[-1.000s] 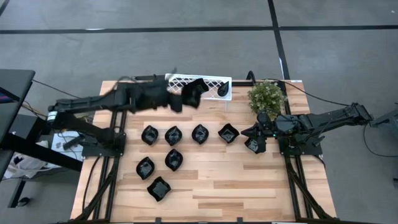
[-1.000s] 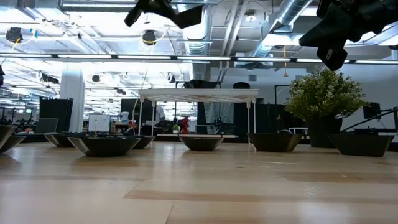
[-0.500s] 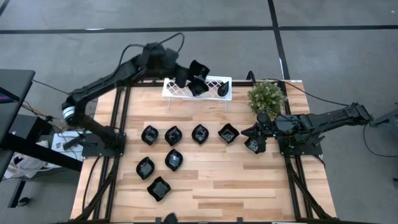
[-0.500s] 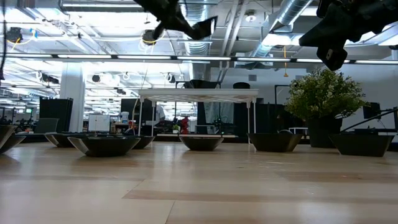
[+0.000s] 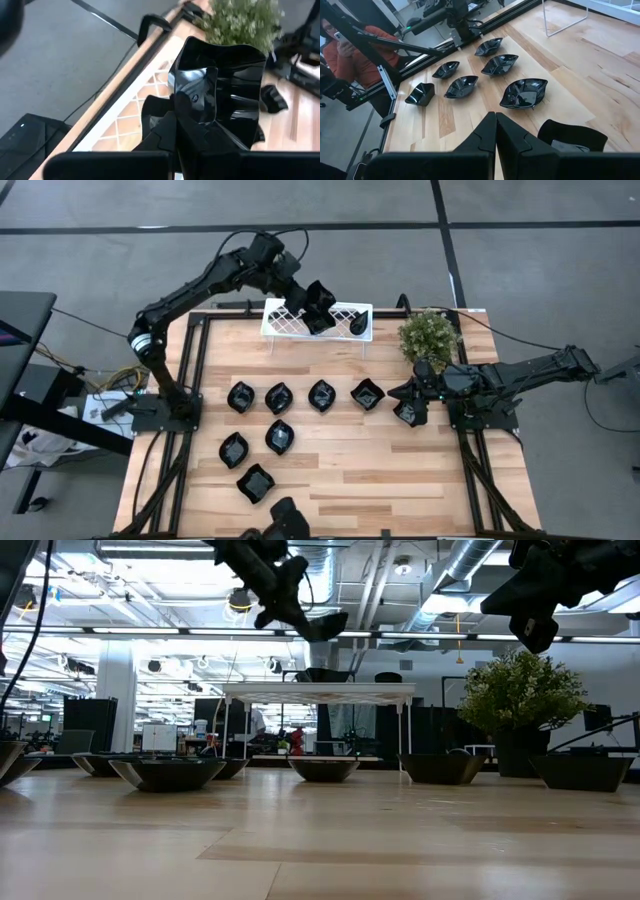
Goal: Pick & Place Mini shaped plates
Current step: Stack the black distorted square plate on top of the black distorted square plate on the shelf
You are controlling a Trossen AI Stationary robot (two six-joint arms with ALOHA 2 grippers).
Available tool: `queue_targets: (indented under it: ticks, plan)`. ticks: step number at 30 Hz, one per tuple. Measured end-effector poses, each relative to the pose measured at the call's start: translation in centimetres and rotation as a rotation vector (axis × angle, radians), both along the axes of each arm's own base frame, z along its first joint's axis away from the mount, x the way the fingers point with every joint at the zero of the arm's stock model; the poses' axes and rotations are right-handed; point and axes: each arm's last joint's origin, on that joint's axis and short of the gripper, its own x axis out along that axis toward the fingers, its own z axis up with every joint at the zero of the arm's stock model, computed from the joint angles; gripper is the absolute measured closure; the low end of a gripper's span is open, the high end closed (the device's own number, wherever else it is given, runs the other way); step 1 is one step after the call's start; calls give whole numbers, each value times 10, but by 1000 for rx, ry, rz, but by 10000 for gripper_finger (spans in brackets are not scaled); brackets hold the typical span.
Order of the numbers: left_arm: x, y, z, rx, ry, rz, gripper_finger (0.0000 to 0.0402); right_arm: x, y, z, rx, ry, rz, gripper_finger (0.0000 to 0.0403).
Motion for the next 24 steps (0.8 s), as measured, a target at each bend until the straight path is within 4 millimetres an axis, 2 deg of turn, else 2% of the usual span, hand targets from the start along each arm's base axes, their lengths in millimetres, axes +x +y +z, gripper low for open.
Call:
queue_targets:
  ticks: [4,14,24]
  plan:
    - [5,3,-12,5,22,-59,398,0,0,0,0,0,0,401]
    - [15,11,-47,-44,108,-84,398,0,0,0,2,-1,-2,401]
    - [11,9,-46,-57,136,-96,397,0,0,0,1,-1,-2,401]
